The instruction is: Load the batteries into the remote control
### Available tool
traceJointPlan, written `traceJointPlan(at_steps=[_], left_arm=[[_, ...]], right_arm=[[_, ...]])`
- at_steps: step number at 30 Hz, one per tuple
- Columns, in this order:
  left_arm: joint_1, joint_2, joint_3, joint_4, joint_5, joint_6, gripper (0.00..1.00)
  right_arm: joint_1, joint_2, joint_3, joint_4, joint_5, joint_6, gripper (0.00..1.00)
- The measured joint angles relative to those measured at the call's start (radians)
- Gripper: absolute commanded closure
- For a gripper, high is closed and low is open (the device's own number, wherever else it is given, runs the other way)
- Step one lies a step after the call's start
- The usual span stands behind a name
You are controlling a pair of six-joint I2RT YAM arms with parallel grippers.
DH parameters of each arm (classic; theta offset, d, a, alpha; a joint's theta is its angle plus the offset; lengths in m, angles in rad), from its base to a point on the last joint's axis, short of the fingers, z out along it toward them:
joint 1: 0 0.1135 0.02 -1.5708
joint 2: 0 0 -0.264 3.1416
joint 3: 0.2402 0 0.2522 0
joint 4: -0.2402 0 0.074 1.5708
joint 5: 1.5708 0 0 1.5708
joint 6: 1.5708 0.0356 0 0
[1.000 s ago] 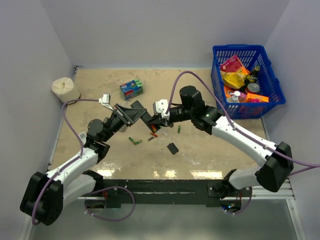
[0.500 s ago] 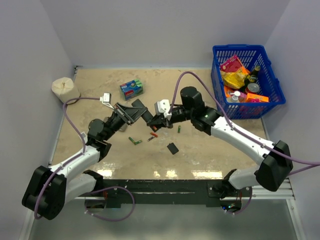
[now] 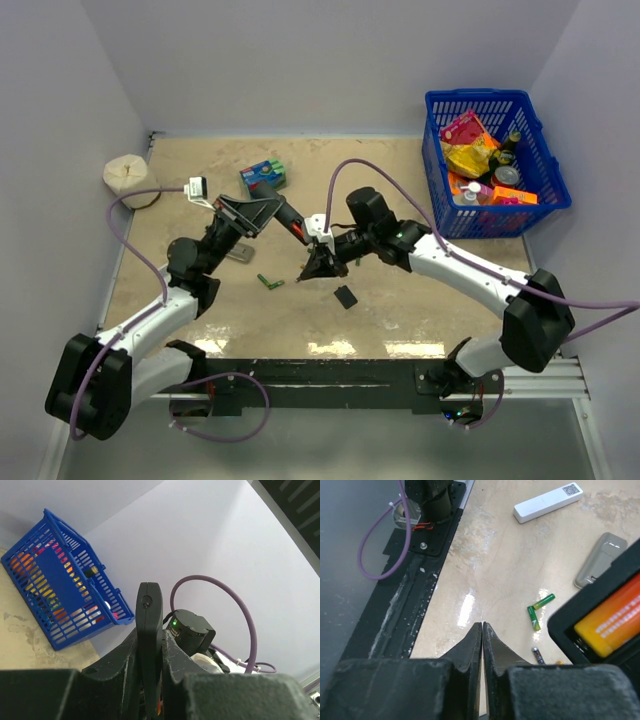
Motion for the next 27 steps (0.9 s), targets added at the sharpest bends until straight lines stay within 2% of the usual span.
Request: traceJointPlan(at_steps=[3,5,6,11,14,16,17,20,23,27], left_arm=[[0.0,-0.008,0.002,-0.016,0.003,0.038,1.0],[-0.001,-0.018,0.002,-0.041,0.008,0.081,1.0],[-0.001,-0.023,0.002,-0.058,0.013,0.106,1.0],[0.012,-0.045,0.002,-0.144,0.016,0.228,1.0],[0.036,-0.058,0.0,-0.177,0.021,0.291,1.0],[0.047,-0.071,-0.003,-0.193,0.027,0.323,1.0],[0.05,-0.078,-0.005,-0.196,0.033,0.337,1.0],[0.051,-0.101,-0.015,-0.196,0.063,0.367,1.0],[0.051,-0.118,-0.022,-0.189,0.097,0.378,1.0],[0.051,-0.123,-0.03,-0.161,0.142,0.382,1.0]], right_arm=[[0.0,-0.007,0.016,-0.027,0.001,0.015,0.73],[0.0,-0.021,0.034,-0.045,0.001,0.026,0.68],[0.0,-0.03,0.044,-0.051,0.0,0.033,0.61],[-0.003,-0.096,0.079,-0.07,0.008,0.074,0.52],[-0.014,-0.122,0.084,-0.071,0.021,0.135,0.43],[-0.033,-0.136,0.084,-0.07,0.044,0.193,0.32],[-0.043,-0.142,0.084,-0.065,0.067,0.229,0.23],[-0.063,-0.173,0.081,-0.026,0.157,0.331,0.11],[-0.071,-0.206,0.079,0.03,0.247,0.43,0.07],[-0.071,-0.186,0.08,0.076,0.261,0.516,0.06]])
